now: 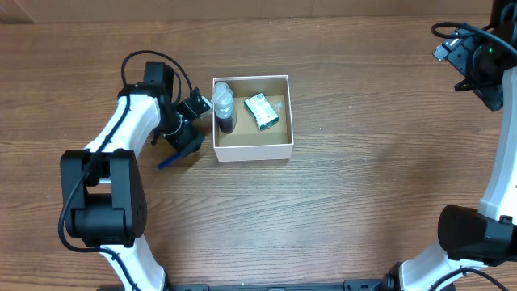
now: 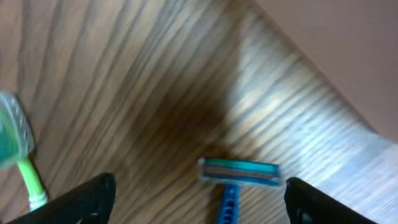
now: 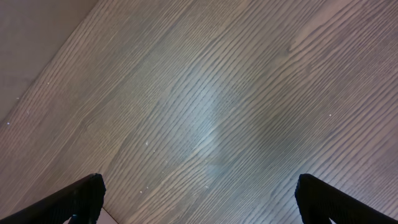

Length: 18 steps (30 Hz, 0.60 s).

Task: Pack container
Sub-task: 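Move the left gripper to the blue razor and grasp its handle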

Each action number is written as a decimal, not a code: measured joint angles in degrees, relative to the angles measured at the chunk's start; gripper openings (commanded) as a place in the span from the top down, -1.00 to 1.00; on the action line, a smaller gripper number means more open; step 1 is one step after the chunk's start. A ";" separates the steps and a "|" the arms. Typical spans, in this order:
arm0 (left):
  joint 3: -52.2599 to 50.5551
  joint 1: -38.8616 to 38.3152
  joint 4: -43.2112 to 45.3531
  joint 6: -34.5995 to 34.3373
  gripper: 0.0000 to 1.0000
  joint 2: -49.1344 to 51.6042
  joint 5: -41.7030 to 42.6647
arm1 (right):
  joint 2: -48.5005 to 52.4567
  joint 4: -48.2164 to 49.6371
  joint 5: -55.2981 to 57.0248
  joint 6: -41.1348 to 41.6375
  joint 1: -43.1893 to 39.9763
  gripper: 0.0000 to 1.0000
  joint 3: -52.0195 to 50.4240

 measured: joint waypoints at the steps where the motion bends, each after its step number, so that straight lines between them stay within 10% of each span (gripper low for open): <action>1: -0.66 0.28 1.03 -1.62 -0.77 0.11 -0.72 | 0.00 0.02 0.00 0.00 0.00 -1.00 0.00; 18: -1.31 2.29 -1.16 -6.88 -0.72 0.39 0.39 | 0.00 0.00 0.00 0.00 0.00 -1.00 0.00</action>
